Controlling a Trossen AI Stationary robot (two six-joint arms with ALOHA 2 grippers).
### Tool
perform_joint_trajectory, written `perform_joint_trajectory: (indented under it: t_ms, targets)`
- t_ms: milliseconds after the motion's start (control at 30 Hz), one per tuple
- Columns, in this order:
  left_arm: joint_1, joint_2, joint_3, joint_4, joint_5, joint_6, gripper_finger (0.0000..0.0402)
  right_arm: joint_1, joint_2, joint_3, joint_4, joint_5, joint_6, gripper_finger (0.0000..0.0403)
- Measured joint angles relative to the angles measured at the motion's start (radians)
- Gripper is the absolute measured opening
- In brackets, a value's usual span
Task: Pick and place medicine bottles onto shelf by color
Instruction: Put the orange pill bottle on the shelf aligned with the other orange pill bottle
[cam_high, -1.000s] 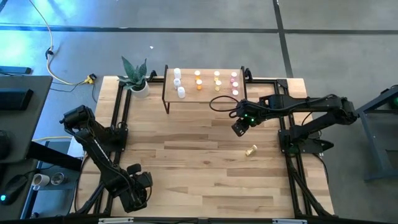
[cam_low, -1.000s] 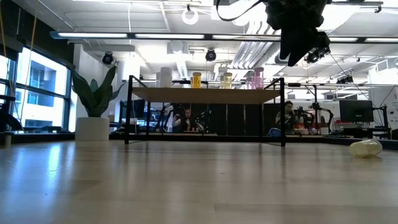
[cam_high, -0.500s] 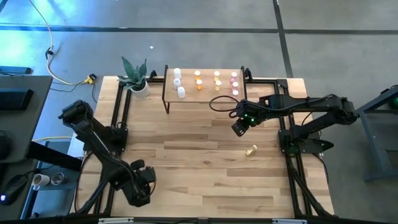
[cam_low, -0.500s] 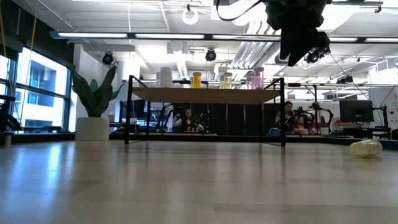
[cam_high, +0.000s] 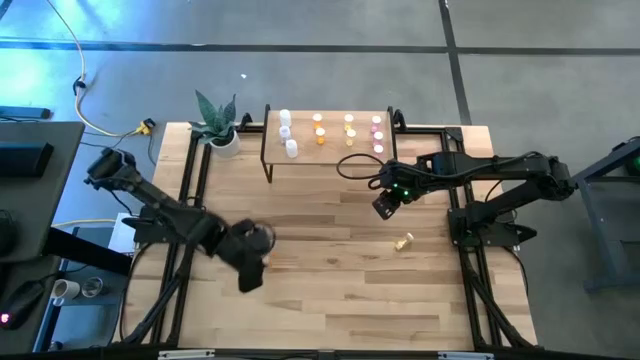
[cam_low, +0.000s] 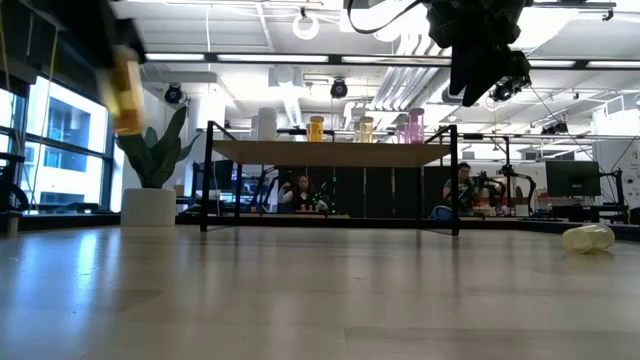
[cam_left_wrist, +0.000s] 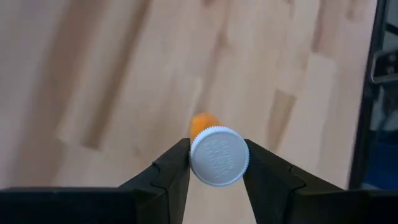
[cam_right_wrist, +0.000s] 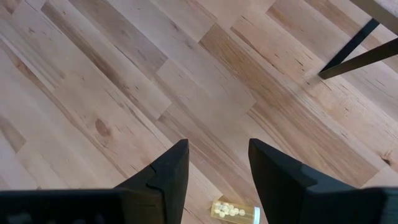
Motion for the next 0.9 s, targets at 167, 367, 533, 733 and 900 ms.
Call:
perform_joint_trajectory:
  t_ms: [167, 367, 533, 733, 900]
  targets:
    - [0.160, -0.046, 0.009, -0.004, 0.003, 0.190, 0.0126, 0.000, 0.000, 0.000, 0.001, 0.000, 0.008, 0.0158]
    - [0.366, -0.055, 0.106, -0.020, 0.008, 0.449, 0.0126, 0.000, 0.000, 0.000, 0.004, 0.000, 0.035, 0.0158]
    - [0.537, -0.048, 0.203, -0.069, 0.047, 0.603, 0.0126, 0.000, 0.000, 0.000, 0.005, 0.000, 0.036, 0.0158]
    - [0.719, -0.038, 0.323, -0.136, 0.096, 0.736, 0.0126, 0.000, 0.000, 0.000, 0.005, 0.000, 0.083, 0.0158]
    - [0.817, -0.017, 0.431, -0.181, 0.096, 0.809, 0.0126, 0.000, 0.000, 0.000, 0.005, 0.000, 0.110, 0.0158]
